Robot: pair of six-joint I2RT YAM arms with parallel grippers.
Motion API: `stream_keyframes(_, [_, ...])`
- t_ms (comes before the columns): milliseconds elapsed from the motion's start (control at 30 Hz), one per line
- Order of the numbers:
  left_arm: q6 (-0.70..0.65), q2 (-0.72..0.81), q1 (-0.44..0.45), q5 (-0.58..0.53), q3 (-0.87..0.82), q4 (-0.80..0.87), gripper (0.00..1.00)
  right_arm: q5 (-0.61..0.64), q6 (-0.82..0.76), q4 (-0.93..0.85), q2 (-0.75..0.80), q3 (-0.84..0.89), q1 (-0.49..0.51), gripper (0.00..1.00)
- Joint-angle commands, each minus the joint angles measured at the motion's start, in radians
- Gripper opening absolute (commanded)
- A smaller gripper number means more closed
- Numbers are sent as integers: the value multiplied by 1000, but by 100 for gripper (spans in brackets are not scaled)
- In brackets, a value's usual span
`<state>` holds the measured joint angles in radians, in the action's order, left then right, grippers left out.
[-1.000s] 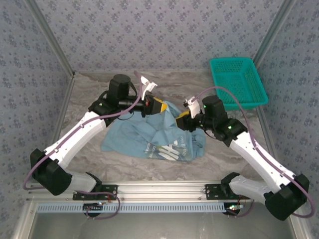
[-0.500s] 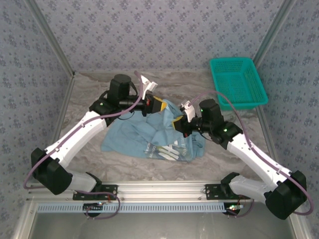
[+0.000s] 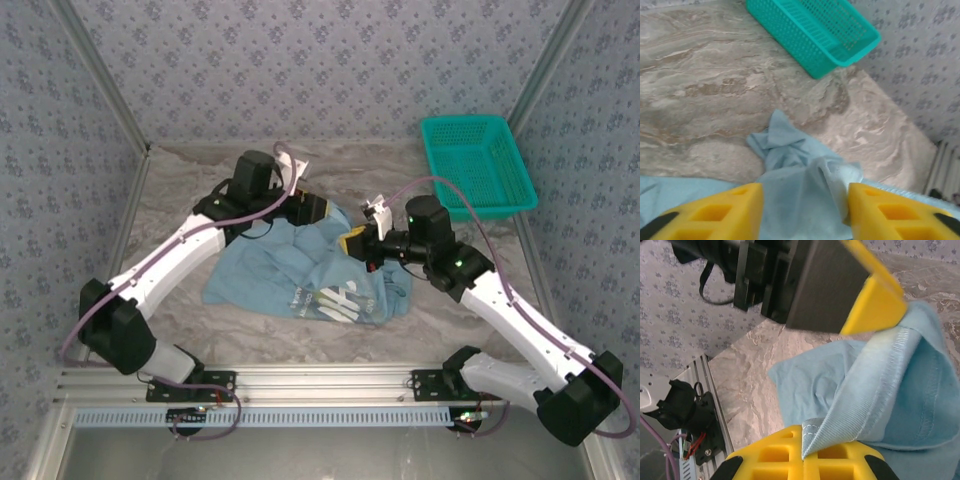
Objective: Fold the inside-out t-shirt
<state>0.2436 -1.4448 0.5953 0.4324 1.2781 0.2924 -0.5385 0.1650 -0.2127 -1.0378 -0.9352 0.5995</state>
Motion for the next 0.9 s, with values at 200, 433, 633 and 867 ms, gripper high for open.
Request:
stream_keyframes(200, [-67, 236, 13, 138, -304, -249, 68, -38, 46, -33, -46, -97, 2, 0])
stream_keyframes(433, [-196, 203, 87, 141, -278, -243, 70, -82, 58, -36, -60, -114, -8, 0])
stream_keyframes(633, [-238, 129, 107, 209, -213, -228, 48, -89, 74, -29, -52, -112, -21, 0])
stream_keyframes(867, [-198, 97, 107, 310, -219, -309, 4, -120, 107, 2, -42, -95, -41, 0])
